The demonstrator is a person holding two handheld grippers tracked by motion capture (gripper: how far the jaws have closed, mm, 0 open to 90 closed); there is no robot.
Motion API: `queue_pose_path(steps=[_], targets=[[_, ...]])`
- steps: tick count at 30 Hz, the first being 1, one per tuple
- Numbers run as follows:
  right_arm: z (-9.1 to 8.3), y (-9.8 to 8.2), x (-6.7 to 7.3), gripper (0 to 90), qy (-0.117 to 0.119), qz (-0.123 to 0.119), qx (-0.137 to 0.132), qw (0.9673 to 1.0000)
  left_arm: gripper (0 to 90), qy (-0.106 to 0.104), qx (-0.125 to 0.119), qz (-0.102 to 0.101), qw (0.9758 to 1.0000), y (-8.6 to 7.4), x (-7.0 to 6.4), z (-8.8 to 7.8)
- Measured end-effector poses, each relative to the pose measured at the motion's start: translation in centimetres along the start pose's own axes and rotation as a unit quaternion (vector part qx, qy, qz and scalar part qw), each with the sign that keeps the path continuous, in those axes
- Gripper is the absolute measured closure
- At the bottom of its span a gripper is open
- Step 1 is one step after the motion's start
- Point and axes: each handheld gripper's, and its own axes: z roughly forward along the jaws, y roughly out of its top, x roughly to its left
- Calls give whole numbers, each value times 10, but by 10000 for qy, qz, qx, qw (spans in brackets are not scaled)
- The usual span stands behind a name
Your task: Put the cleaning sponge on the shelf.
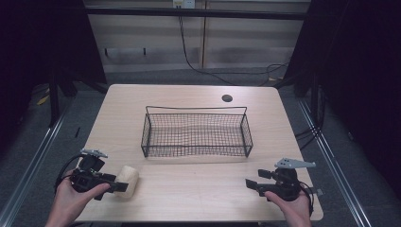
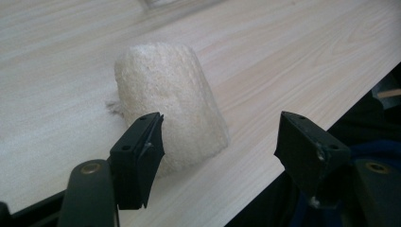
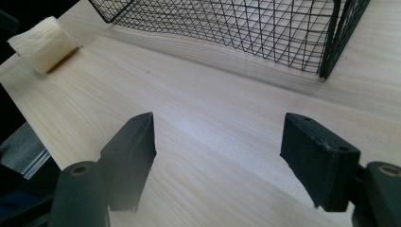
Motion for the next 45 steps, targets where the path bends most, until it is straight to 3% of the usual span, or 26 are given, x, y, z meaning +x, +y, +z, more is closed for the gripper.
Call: queue_pose_path(steps=[3,7,16,21,22,26,28,29,30,35,38,45], targets=[[0,0,1,269,56,-4,15,10000,339,58,-57,10,10000,2,0,1],[1,0,0,258,20,-45,47,10000,331,109,47,-98,9999,6,1,2],[3,0,-1,238,-48,-58,111,9999,231,206,630,-271,9974,23,11,6],[3,0,-1,238,-43,-52,138,9999,220,294,654,-423,9965,28,12,7],[3,0,-1,238,-56,-27,157,9999,215,343,796,-460,9952,32,11,11],[3,0,-1,238,-55,-26,179,9998,206,406,879,-518,9940,38,10,16],[4,0,0,239,-41,-80,198,9998,206,507,1101,-550,9911,44,10,24],[4,0,0,239,-41,-80,198,9998,206,507,1101,-550,9911,44,10,24],[4,0,0,240,-30,-99,205,9997,206,647,1156,-600,9894,46,11,27],[4,0,0,242,-20,-100,227,9997,216,683,1223,-649,9880,50,12,28],[5,0,0,242,-17,-88,249,9996,216,824,1246,-723,9861,50,14,33],[5,0,0,240,7,-77,271,9996,237,916,1363,-643,9843,52,10,40]])
